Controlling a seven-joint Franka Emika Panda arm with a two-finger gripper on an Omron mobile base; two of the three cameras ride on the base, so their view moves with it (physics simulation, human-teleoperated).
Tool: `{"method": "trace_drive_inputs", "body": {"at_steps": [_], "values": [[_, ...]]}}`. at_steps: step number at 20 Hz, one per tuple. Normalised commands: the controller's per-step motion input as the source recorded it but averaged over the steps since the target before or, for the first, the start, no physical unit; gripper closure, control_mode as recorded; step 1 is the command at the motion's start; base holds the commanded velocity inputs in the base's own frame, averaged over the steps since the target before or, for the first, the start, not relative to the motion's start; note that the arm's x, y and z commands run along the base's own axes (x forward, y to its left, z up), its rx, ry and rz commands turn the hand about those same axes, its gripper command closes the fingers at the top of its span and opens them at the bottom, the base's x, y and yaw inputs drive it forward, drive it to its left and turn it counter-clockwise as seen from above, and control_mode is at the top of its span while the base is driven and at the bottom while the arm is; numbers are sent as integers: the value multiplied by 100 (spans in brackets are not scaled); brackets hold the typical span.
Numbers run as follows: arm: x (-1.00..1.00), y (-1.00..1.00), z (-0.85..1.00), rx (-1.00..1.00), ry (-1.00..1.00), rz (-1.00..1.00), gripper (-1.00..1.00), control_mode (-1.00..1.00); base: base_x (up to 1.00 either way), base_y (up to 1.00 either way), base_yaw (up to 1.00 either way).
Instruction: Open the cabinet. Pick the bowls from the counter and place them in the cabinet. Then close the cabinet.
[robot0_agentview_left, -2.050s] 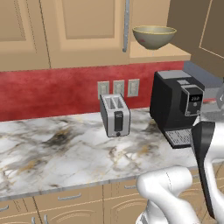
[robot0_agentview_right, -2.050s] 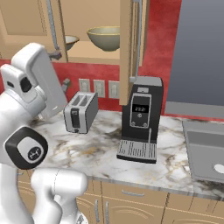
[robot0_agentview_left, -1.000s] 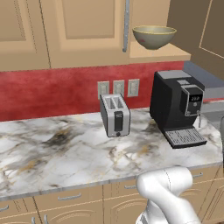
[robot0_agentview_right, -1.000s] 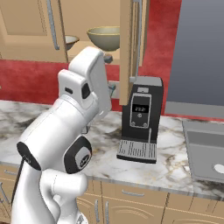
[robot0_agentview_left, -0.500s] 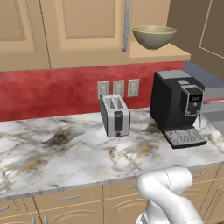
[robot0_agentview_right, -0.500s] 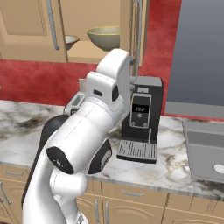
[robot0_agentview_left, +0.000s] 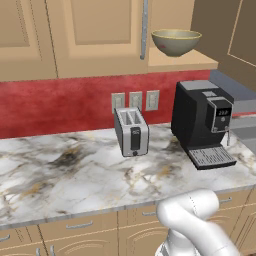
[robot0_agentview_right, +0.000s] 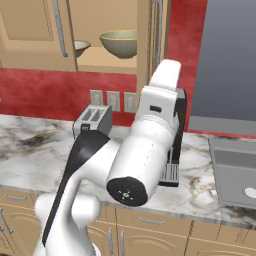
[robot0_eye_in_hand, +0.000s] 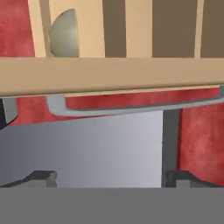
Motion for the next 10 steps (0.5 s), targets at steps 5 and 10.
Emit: {"method": "trace_drive_inputs", "body": {"at_steps": [5,10], "values": [[26,-25,-12,0,1,17,-100,-100,0,0,0],[42,0,-17,0,0,14,-100,-100,0,0,0]]}}
